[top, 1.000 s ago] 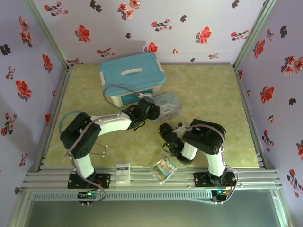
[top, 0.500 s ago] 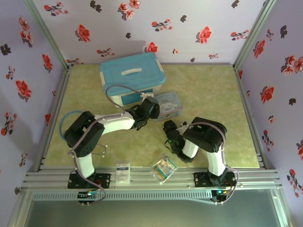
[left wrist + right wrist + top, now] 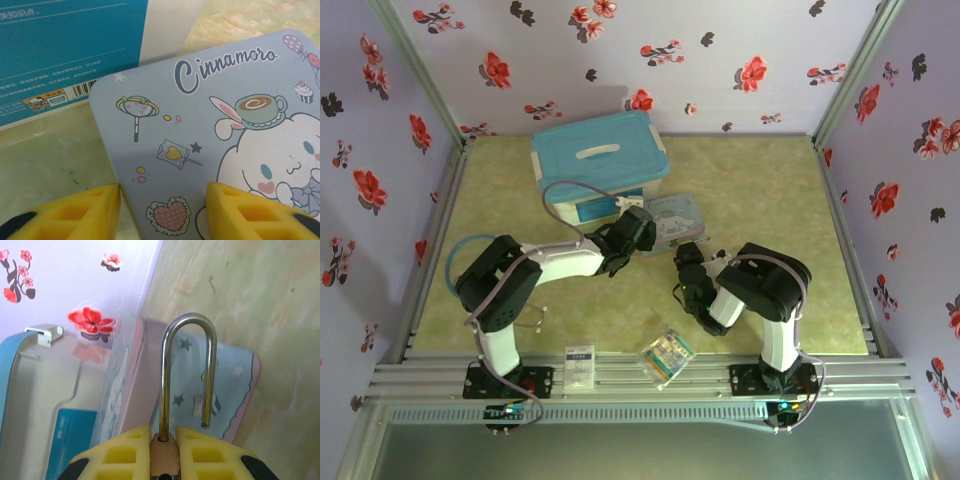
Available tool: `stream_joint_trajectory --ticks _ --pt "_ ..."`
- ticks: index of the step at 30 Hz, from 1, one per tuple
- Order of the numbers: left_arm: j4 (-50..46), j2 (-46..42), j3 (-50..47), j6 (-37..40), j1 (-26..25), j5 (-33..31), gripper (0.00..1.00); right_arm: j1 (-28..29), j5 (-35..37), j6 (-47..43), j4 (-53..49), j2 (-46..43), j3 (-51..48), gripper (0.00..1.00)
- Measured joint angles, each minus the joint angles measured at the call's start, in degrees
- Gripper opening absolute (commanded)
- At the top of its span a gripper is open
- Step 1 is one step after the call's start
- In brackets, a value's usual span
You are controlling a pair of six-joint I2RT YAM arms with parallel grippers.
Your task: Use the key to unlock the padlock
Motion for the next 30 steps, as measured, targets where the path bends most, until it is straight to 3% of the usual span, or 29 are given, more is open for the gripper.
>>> stream_joint_trajectory --ticks 4,7,12,16,19,23,27,30 --pt "0.5 -0.13 -0.37 0.02 0.0 0.0 0.47 -0.72 -0.98 -2.05 -1.9 -2.82 0.33 0.0" --pt "0.72 -0.48 -0.74 0.02 0.28 0.31 0.48 -3.63 -6.12 -3.19 -7.56 -9.35 0.2 0.0" --pt "0.5 -2.71 -2.71 0.15 2.51 3.52 0.51 -14.86 -24.55 -5.64 -29.83 -24.74 1.46 0.0" --pt "-2.01 -3.78 -2.56 1.6 3.72 5.03 0.52 -20.74 -41.66 -12.57 -46.18 -33.0 3.37 0.0" --pt "-3.69 -3.85 -1.64 2.67 4.35 6.45 0.53 -25.86 -55.23 -17.07 -53.79 -33.59 3.74 0.0" --pt "-5.31 -4.7 -1.64 3.17 4.81 7.34 0.55 -30.23 -67.28 -22.25 -62.47 -30.69 4.7 0.0" --pt "-8.96 -6.62 -1.77 3.93 5.01 7.58 0.56 -31.85 -74.97 -26.32 -66.84 -26.93 6.78 0.0" --pt "-10.64 -8.44 -2.16 4.33 5.03 7.61 0.56 -32.98 -76.94 -29.4 -70.29 -25.55 8.44 0.0"
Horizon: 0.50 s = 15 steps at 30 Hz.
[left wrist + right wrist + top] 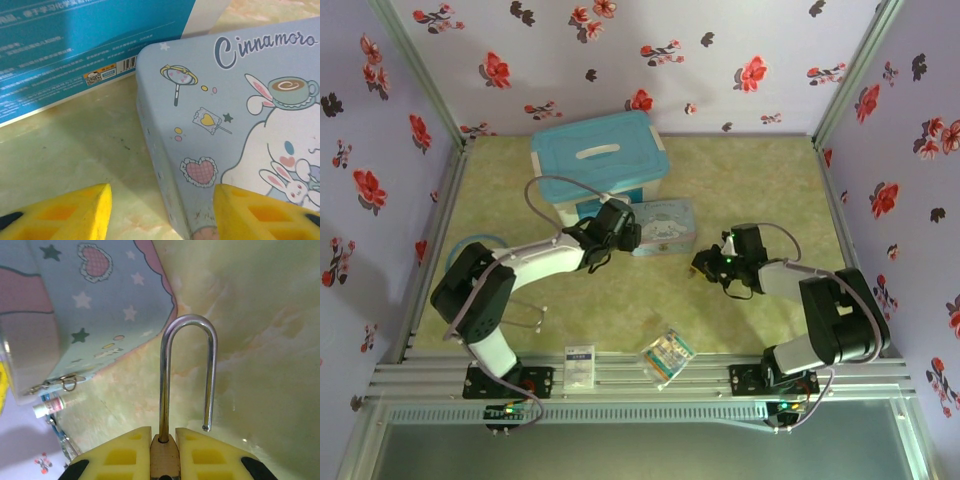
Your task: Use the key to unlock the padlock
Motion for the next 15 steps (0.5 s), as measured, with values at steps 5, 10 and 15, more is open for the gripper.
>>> stream_joint_trajectory --ticks 5,10,15 --pt "-1.57 -3.26 -0.5 0.46 0.15 0.17 0.57 -0.76 4.63 -8.83 -15.82 1.09 6.64 0.05" --pt "-1.51 -5.46 -2.05 1.11 0.26 0.17 0.57 -2.43 7.82 -14.25 -23.5 2.54 9.86 0.07" --pt "-1.49 -6.67 -3.87 1.11 0.26 0.17 0.57 -4.02 8.04 -16.44 -25.18 3.23 9.66 0.25"
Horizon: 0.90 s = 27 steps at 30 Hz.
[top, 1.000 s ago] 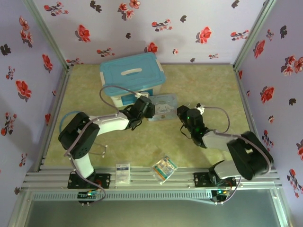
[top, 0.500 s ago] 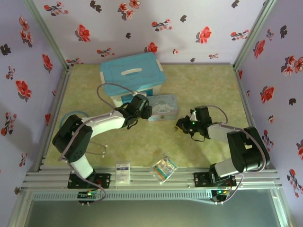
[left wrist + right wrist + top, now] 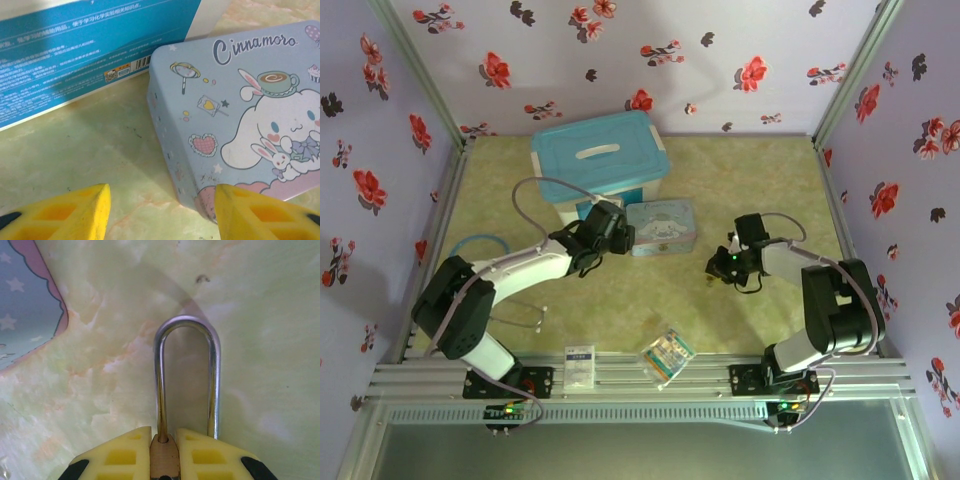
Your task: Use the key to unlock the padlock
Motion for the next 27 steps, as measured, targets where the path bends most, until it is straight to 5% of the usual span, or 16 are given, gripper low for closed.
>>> stream_joint_trajectory --ticks 6,15,27 --pt "0.33 -0.28 -0.28 -0.04 0.0 0.22 0.57 -0.39 -0.85 -2.12 -0.35 0.11 0.59 0.35" --pt "0.28 -0.94 -0.28 -0.02 0.09 0.42 0.58 -0.28 7.28 -5.99 -6.84 -0.76 3.06 0.43" --pt "-0.81 -3.56 -0.28 -0.04 0.11 0.42 0.58 6.38 22.08 -7.91 -17.4 0.74 12.11 0.35"
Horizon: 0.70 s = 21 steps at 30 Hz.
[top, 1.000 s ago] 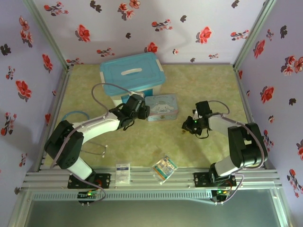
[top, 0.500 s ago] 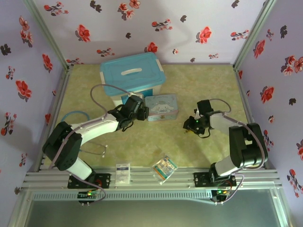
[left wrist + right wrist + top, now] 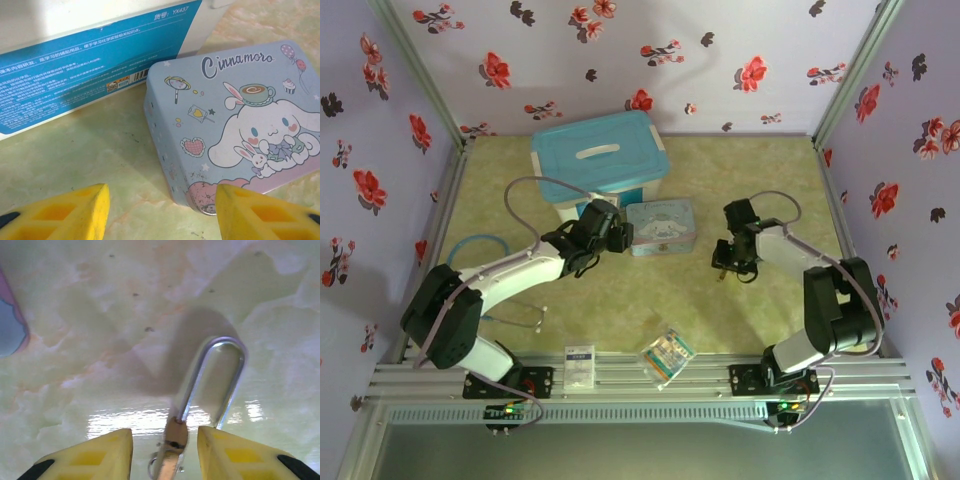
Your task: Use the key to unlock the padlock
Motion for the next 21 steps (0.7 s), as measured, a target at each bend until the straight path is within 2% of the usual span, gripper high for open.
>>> stream_joint_trajectory --ticks 9,15,21 --pt "-0.81 -1.25 -2.21 0.0 0.22 0.04 0.58 10.01 12.98 0.31 -8.52 5.44 4.63 0.31" --pt "-1.25 -1.97 -2.62 -0.02 0.26 0.24 0.59 13.77 17.53 1.53 -9.86 9.2 7.41 0.22" --pt "-1.53 -3.91 -3.1 -0.02 0.52 0.42 0.59 15.08 20.09 1.6 -10.64 10.91 7.98 0.23"
